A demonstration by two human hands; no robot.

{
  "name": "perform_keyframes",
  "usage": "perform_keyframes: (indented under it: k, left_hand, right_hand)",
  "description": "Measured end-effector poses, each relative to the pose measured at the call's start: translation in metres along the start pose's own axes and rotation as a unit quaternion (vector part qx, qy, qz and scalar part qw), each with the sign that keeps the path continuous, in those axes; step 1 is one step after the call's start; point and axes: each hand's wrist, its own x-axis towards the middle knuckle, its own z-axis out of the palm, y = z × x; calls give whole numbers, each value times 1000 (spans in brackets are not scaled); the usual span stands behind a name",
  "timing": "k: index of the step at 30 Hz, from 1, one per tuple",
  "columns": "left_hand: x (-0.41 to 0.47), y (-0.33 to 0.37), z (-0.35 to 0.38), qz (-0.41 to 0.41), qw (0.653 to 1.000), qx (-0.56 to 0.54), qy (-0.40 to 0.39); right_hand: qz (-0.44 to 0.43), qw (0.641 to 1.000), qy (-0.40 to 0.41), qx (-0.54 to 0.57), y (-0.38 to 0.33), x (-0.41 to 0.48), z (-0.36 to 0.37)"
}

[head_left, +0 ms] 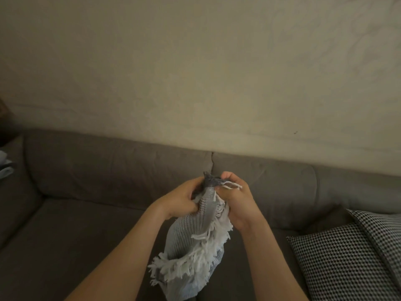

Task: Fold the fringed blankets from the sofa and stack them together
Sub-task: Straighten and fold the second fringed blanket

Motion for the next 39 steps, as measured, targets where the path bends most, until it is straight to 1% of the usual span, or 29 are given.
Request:
perform_keyframes:
  k: [5, 7, 10, 12, 14, 17, 19, 20, 22, 23, 24, 25, 26, 27, 28, 29, 30, 31, 32, 34, 36, 37, 39]
  left_hand:
    - [8, 11, -4, 6, 997, 77, 2]
    - [13, 17, -6, 9, 994, 109, -9]
    - [19, 20, -9, -23, 986, 165, -19]
    - [21, 17, -8, -31, 983, 182, -10]
    - [18, 13, -4, -35, 980, 195, 17]
    - [18, 4, -1, -36, 985, 133, 106]
    - [22, 1, -3, -28, 978, 107, 175]
    - [25, 2, -4, -25, 970, 102, 218]
    - [28, 10, -9, -20, 946, 75, 314]
    - [29, 15, -13, -14, 931, 63, 360]
    - [30, 22, -18, -7, 914, 62, 400]
    - [31, 28, -22, 2, 899, 78, 431]
    - [30, 34, -27, 7, 883, 112, 455]
    - [29, 40, -33, 15, 864, 163, 475]
    - [28, 46, -39, 25, 845, 213, 490]
    - [26, 53, -47, 43, 829, 256, 495]
    - [26, 59, -54, 64, 820, 290, 490]
    - [25, 64, -61, 84, 816, 315, 477]
    - [26, 69, -68, 101, 819, 328, 459]
    - [25, 79, -76, 126, 838, 333, 413]
    - [24, 87, -80, 136, 854, 355, 356]
    - [24, 89, -81, 132, 857, 375, 328]
    - [23, 86, -84, 112, 851, 414, 304]
  right_hand:
    - [-17, 999, -43, 12, -24, 1, 8]
    - [-38, 998, -53, 19, -36, -2, 14]
    - [-71, 996, -42, 40, -55, -7, 20]
    - [-92, 992, -47, 68, -69, -9, 22]
    - [-120, 987, -52, 97, -84, -10, 22]
    - [-165, 980, -15, 110, -99, -11, 18]
    - [-176, 977, 50, 113, -103, -10, 17]
    - [-172, 974, 103, 105, -104, -9, 15]
    - [-151, 965, 212, 26, -103, -7, 12]
    - [-130, 961, 243, -35, -101, -6, 10]
    - [-118, 956, 248, -103, -98, -6, 8]
    - [-125, 953, 227, -158, -94, -4, 4]
    - [-141, 950, 187, -208, -89, -4, 1]
    - [-147, 939, 143, -277, -86, -5, -3]
    - [-144, 912, 98, -370, -84, -6, -6]
    - [-135, 864, 65, -481, -84, -6, -8]
    - [-121, 804, 51, -580, -84, -5, -12]
    - [-110, 746, 47, -655, -86, -3, -13]
    - [-100, 708, 48, -698, -86, 0, -14]
    - [-122, 664, 55, -736, -85, 7, -14]
    - [-144, 630, 92, -757, -85, 20, -18]
    - [-149, 615, 111, -766, -87, 25, -21]
    - [-167, 566, 134, -796, -91, 31, -26]
